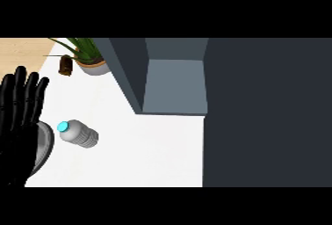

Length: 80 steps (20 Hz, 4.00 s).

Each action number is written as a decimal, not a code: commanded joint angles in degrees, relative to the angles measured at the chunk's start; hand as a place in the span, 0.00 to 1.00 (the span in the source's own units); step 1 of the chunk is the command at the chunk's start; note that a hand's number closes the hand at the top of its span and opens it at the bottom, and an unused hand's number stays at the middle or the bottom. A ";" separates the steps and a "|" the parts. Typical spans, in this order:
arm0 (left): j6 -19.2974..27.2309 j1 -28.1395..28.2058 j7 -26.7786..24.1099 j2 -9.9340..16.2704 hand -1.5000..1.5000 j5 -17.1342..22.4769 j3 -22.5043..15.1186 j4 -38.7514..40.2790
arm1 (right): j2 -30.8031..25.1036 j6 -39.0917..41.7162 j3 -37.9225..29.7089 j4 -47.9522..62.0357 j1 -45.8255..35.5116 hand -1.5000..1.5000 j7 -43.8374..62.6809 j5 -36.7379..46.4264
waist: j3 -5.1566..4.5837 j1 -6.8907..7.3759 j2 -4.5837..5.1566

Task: Pick up the bottled water, place it into the cabinet and close the cabinet

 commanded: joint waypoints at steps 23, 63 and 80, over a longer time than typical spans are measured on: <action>14.67 21.95 9.88 -7.80 0.00 12.26 -5.37 -5.46 | 3.96 3.22 8.48 -13.68 24.07 0.00 9.74 -15.30 | 0.11 -1.29 0.15; -1.75 13.22 -14.28 -1.87 0.00 19.37 14.84 33.89 | 1.44 9.71 15.14 -8.84 38.92 0.00 -9.39 -13.12 | 0.10 -1.84 0.23; -11.72 -4.48 -27.00 1.96 0.00 23.44 22.91 74.48 | 0.04 9.64 14.67 -7.28 39.76 0.00 -11.96 -14.18 | 0.06 -2.18 0.35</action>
